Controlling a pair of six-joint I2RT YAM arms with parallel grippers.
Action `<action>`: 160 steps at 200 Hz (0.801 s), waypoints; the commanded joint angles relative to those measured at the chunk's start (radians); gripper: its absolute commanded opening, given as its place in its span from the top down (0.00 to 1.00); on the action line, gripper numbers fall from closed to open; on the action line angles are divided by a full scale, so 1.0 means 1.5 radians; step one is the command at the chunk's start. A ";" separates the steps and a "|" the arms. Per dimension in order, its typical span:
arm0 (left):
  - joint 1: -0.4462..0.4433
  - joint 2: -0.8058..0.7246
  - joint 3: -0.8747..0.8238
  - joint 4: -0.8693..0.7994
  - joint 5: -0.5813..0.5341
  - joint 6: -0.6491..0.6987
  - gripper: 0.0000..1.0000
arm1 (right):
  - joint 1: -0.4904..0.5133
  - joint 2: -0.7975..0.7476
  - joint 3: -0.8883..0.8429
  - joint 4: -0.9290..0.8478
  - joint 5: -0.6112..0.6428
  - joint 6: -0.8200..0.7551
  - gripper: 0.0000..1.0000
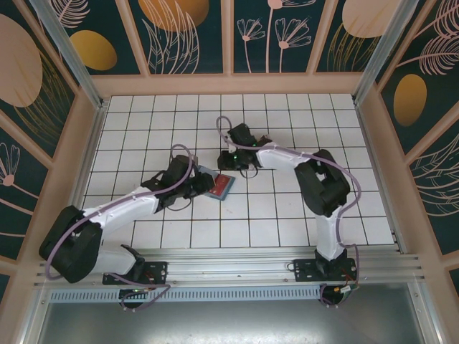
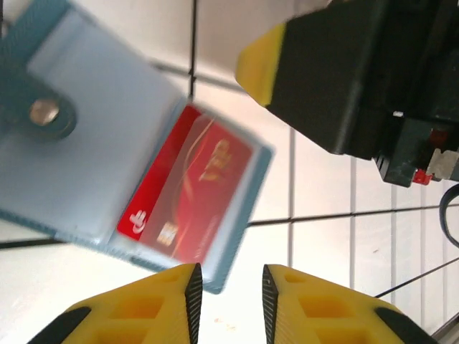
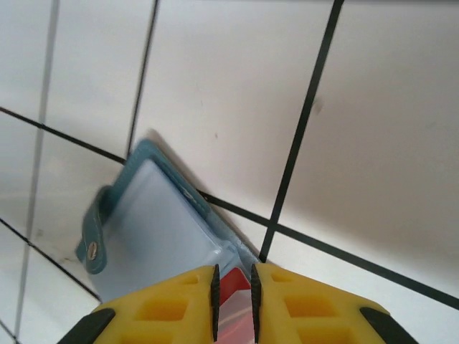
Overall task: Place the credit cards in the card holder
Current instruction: Rotate the card holder at the center of the table.
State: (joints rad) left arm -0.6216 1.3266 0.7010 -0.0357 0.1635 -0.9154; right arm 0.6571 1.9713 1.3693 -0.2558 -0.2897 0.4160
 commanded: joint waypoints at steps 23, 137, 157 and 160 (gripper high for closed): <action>0.024 -0.036 0.022 -0.062 -0.030 0.018 0.66 | -0.002 -0.082 -0.052 -0.014 -0.016 -0.006 0.78; 0.121 0.278 0.313 -0.090 0.004 0.189 0.66 | 0.123 -0.148 -0.210 0.073 -0.109 0.098 0.78; 0.122 0.377 0.388 -0.096 0.044 0.209 0.67 | 0.139 -0.125 -0.212 0.091 -0.113 0.106 0.78; 0.122 0.390 0.396 -0.096 0.049 0.209 0.67 | 0.141 -0.122 -0.213 0.095 -0.114 0.108 0.78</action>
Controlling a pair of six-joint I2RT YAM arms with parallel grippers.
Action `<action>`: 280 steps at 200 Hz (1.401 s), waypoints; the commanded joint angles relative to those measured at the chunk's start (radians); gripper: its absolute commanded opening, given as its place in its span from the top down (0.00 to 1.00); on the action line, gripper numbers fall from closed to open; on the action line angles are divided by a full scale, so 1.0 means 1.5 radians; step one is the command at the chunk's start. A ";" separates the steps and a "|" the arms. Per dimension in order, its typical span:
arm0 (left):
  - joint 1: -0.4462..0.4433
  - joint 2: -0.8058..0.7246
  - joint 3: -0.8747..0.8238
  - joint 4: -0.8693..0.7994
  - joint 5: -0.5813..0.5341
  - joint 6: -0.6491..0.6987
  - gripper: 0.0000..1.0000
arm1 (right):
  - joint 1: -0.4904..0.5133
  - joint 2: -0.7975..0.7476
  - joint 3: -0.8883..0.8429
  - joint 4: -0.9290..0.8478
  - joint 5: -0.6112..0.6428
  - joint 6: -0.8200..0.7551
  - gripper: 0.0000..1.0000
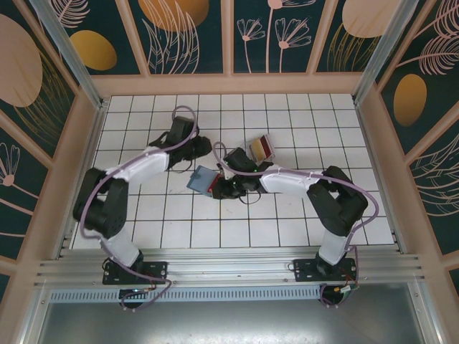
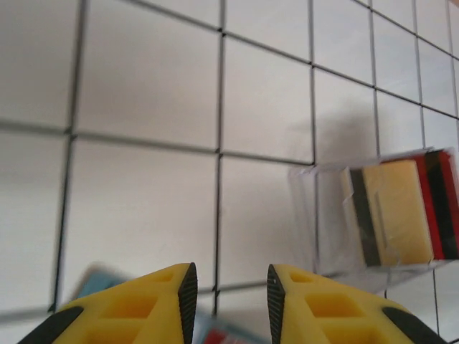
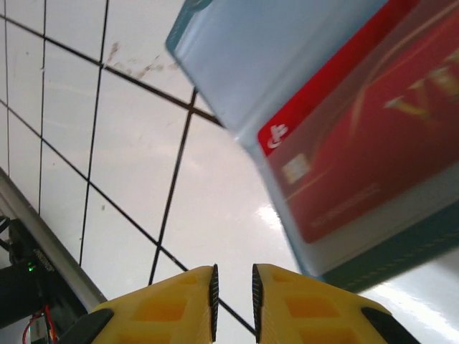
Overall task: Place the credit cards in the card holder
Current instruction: Rotate the card holder at the center of the table.
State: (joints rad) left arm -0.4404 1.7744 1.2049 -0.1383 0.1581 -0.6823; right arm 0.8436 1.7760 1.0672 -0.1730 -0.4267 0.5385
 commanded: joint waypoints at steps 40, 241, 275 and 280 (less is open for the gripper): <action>0.000 0.160 0.060 -0.004 0.078 0.048 0.68 | 0.016 0.038 -0.005 0.064 -0.009 0.040 0.78; 0.000 0.017 -0.068 -0.005 0.052 0.029 0.67 | -0.070 0.001 -0.013 -0.003 0.052 -0.007 0.78; 0.000 0.014 -0.017 -0.012 0.054 0.025 0.67 | -0.116 -0.077 -0.007 -0.041 0.075 -0.027 0.78; 0.000 0.015 -0.011 -0.009 0.058 0.022 0.66 | -0.128 -0.087 -0.005 -0.046 0.080 -0.032 0.77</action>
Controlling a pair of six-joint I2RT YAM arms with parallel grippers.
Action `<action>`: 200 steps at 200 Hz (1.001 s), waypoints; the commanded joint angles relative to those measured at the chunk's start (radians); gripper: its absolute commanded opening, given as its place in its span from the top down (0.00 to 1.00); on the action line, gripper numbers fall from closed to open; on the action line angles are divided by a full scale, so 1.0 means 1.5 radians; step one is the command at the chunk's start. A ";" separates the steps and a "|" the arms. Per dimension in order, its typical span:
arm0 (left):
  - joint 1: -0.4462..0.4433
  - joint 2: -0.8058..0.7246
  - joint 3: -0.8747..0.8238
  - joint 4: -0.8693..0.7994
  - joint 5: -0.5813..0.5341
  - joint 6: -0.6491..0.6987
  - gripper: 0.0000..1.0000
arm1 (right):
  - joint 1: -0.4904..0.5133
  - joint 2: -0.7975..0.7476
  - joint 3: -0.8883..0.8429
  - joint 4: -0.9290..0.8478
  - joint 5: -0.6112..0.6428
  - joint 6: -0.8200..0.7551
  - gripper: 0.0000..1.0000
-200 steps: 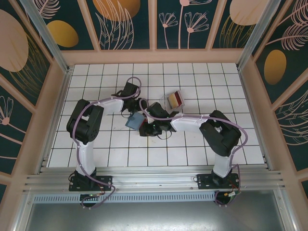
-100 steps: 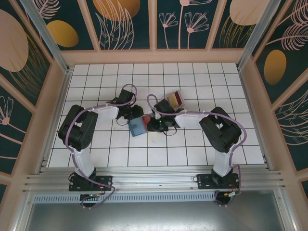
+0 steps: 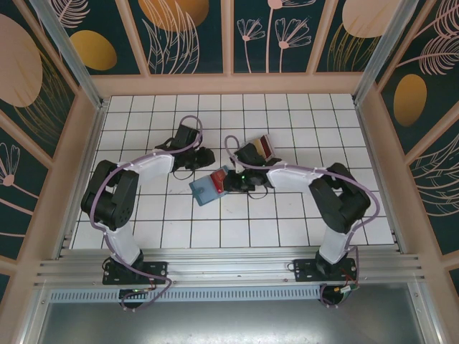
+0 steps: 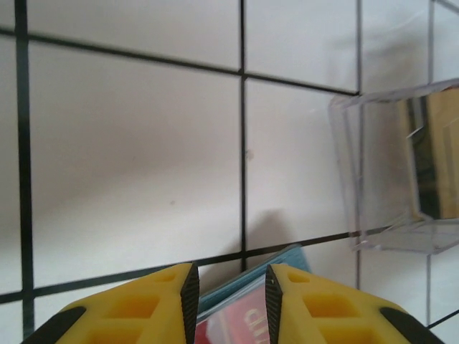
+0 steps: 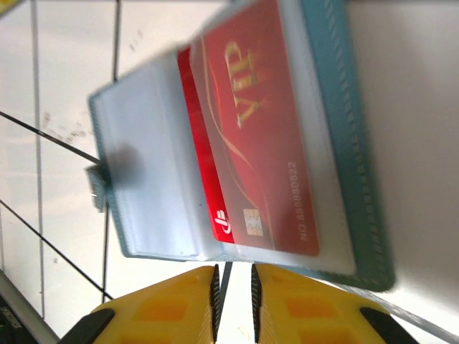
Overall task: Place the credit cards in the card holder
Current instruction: Rotate the card holder at the center of the table, then pick up the credit card from the storage box.
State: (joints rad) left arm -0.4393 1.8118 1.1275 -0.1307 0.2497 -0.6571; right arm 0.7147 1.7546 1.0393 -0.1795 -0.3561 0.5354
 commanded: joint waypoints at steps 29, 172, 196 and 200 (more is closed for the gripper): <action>-0.001 -0.002 0.054 0.038 0.037 -0.035 0.65 | -0.131 -0.123 0.023 -0.068 0.065 -0.063 0.70; -0.067 0.213 0.276 0.043 0.088 -0.065 0.55 | -0.278 0.015 0.160 -0.141 0.197 -0.157 0.39; -0.079 0.246 0.314 0.034 0.099 -0.065 0.54 | -0.273 0.039 0.183 -0.148 0.185 -0.165 0.39; -0.082 0.249 0.317 0.033 0.099 -0.065 0.53 | -0.271 0.043 0.186 -0.150 0.184 -0.166 0.39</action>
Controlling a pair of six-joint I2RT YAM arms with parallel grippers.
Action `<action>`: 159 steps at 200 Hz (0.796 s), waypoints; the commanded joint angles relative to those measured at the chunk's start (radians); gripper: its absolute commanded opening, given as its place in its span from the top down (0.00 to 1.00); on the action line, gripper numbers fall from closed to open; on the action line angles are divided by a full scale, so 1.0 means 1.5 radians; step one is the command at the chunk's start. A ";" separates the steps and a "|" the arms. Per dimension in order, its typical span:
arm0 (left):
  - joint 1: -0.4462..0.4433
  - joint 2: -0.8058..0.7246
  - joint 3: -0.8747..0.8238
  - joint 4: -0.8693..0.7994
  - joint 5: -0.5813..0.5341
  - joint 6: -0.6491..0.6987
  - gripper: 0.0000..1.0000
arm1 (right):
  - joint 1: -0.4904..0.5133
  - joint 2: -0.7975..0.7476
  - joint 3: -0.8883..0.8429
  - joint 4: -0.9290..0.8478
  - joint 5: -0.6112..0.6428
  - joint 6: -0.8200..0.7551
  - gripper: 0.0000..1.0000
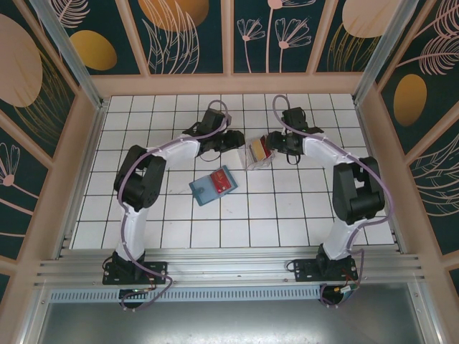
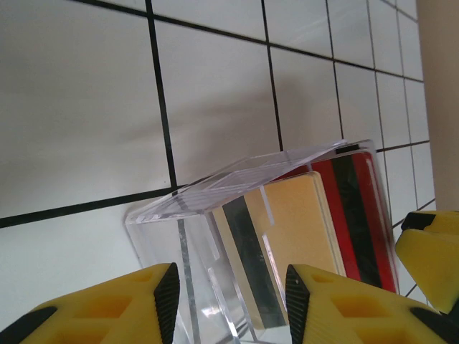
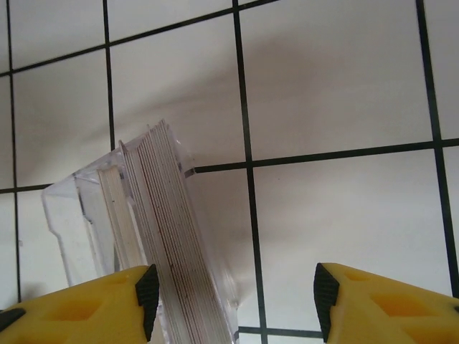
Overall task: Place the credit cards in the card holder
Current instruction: Pick up the credit card from the storage box.
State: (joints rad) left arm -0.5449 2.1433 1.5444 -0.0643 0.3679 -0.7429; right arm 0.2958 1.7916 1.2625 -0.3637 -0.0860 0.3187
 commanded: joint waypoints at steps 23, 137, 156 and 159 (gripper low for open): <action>-0.018 0.043 0.047 -0.018 0.015 -0.005 0.53 | 0.015 0.032 0.049 -0.032 0.012 -0.025 0.39; -0.026 0.081 0.025 -0.019 -0.004 -0.005 0.54 | 0.019 0.081 0.069 -0.029 0.005 -0.031 0.38; -0.027 0.085 0.017 -0.016 -0.006 -0.007 0.54 | 0.018 0.088 0.070 -0.032 0.008 -0.033 0.38; -0.027 0.086 0.016 -0.017 -0.005 -0.006 0.54 | 0.018 0.088 0.071 -0.032 0.009 -0.033 0.38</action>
State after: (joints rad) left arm -0.5762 2.2475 1.5822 -0.0799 0.3618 -0.7456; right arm 0.3191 1.8969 1.3403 -0.3786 -0.0814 0.2928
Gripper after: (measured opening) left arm 0.465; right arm 0.617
